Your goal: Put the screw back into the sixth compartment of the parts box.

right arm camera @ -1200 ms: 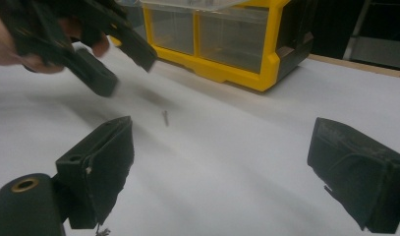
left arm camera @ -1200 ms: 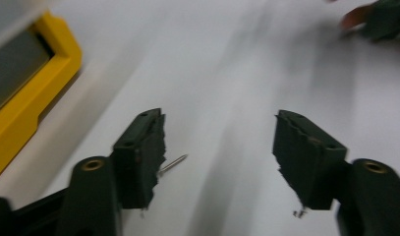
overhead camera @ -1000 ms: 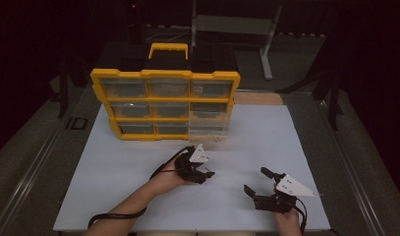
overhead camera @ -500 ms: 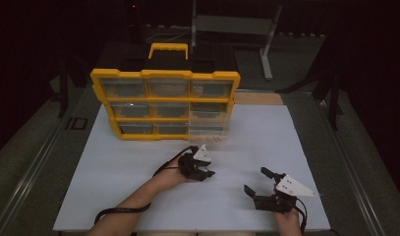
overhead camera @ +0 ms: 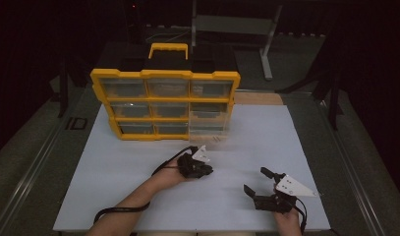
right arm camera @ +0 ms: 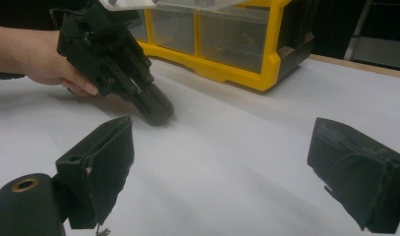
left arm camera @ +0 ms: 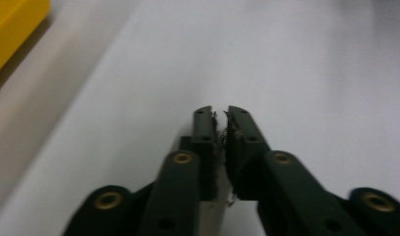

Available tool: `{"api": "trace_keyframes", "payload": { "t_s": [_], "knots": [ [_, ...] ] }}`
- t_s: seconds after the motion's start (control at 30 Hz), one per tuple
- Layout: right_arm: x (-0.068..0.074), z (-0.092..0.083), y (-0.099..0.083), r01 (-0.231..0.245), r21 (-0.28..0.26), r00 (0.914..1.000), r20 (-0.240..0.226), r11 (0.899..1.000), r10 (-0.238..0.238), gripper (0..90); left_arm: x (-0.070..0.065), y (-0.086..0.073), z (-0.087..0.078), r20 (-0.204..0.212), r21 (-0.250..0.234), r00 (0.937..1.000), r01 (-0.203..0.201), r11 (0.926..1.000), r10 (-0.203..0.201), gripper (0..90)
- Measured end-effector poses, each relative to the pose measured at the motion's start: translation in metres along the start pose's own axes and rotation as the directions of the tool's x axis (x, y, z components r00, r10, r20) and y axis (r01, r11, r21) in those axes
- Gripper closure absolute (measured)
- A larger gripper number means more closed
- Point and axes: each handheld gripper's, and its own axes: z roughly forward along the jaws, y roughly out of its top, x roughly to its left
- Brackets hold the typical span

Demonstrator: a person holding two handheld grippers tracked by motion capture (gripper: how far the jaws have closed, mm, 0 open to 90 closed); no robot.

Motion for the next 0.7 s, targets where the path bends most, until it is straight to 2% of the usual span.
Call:
{"api": "trace_keyframes", "payload": {
  "t_s": [0.07,0.3,0.33,0.47,0.53,0.7],
  "knots": [
    [0.000,0.000,0.000,0.000,0.001,1.0000,0.000,1.000,0.000,10.6,-0.001,0.001,0.000,-0.002,0.009,1.0000,-0.007,0.9999,0.007,87.6],
    [0.000,0.000,0.000,-0.001,-0.003,1.0000,0.003,1.000,0.001,10.6,-0.003,0.002,-0.005,0.005,0.018,0.9999,0.016,0.9997,-0.016,88.4],
    [0.000,0.000,0.000,-0.002,-0.003,1.0000,0.003,1.000,0.002,10.6,-0.005,0.002,-0.006,0.014,0.006,0.9994,0.030,0.9995,-0.030,88.4],
    [0.000,0.000,0.000,-0.002,-0.001,1.0000,0.002,1.000,0.002,10.6,-0.011,0.009,-0.017,0.018,0.002,0.9998,0.011,0.9999,-0.011,88.4],
    [0.000,0.001,0.000,0.001,0.000,1.0000,0.000,1.000,-0.001,10.6,-0.014,0.013,-0.023,0.024,0.000,0.9997,-0.010,0.9999,0.010,88.5],
    [0.000,0.001,0.000,0.000,0.000,1.0000,0.001,1.000,0.000,10.6,-0.020,0.023,-0.039,0.035,-0.029,0.9993,-0.012,0.9995,0.013,88.5]
  ]
}}
